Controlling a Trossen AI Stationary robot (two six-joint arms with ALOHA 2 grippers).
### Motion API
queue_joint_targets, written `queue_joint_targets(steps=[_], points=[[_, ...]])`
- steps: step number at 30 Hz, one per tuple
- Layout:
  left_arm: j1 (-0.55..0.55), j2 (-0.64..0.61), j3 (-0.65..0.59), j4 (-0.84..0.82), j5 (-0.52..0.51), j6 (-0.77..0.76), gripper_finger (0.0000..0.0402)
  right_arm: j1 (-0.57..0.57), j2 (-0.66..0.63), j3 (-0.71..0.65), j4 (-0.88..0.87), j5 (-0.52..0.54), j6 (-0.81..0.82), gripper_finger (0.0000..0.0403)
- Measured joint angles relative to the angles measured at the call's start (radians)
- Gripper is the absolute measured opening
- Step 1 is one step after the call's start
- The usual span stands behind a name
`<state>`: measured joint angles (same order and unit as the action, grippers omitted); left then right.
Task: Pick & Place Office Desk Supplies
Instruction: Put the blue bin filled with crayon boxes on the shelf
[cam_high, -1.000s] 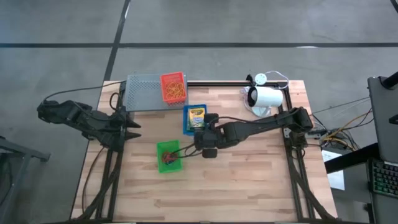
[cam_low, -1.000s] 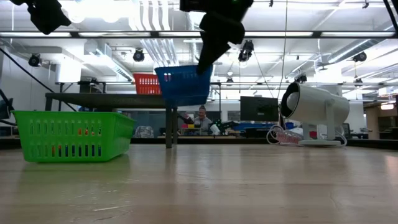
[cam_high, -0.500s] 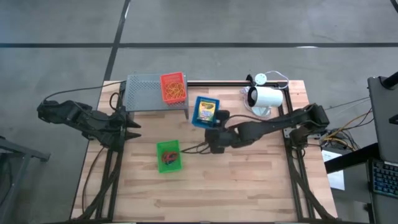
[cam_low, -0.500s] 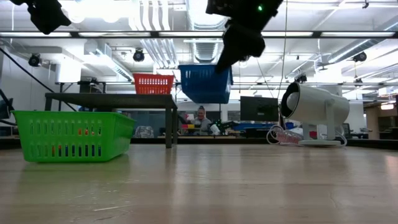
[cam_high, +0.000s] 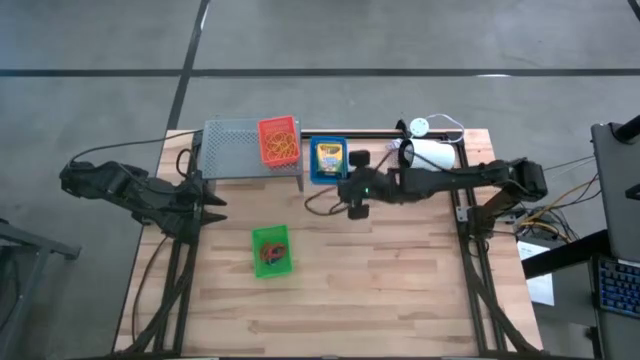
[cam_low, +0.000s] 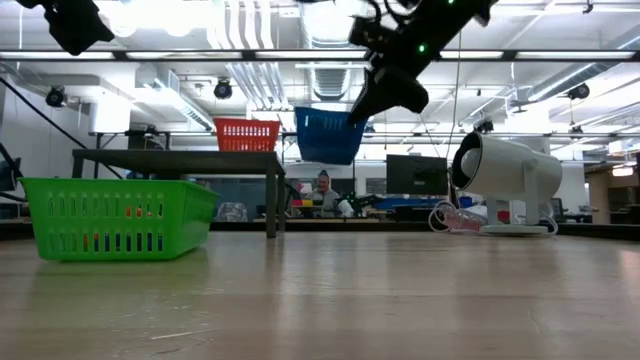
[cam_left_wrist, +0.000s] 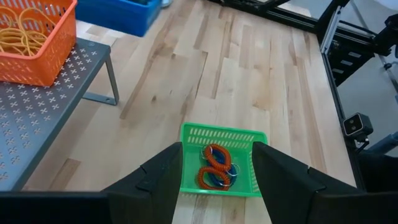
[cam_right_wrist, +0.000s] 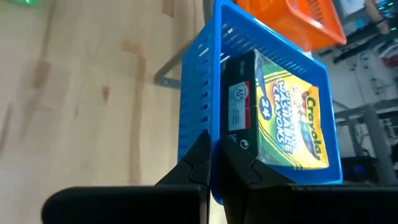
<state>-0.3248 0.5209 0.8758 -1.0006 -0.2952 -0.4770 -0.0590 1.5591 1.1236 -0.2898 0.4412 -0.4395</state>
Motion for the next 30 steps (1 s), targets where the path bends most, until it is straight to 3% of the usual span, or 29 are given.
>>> queue_joint_targets(steps=[4,12,19,30], points=[[0.0,0.0,0.0,0.0,0.0,0.0,0.02,-0.082,0.001,0.004,0.008,-0.095,-0.05,0.0008],[0.0,0.0,0.0,0.0,0.0,0.0,0.02,-0.185,0.011,0.054,0.019,-0.162,-0.215,0.0008],[0.0,0.0,0.0,0.0,0.0,0.0,0.02,-0.27,0.019,0.077,0.043,-0.292,-0.275,0.0008],[0.0,0.0,0.0,0.0,0.0,0.0,0.0201,-0.295,0.144,0.12,0.118,-0.315,-0.346,0.0008]])
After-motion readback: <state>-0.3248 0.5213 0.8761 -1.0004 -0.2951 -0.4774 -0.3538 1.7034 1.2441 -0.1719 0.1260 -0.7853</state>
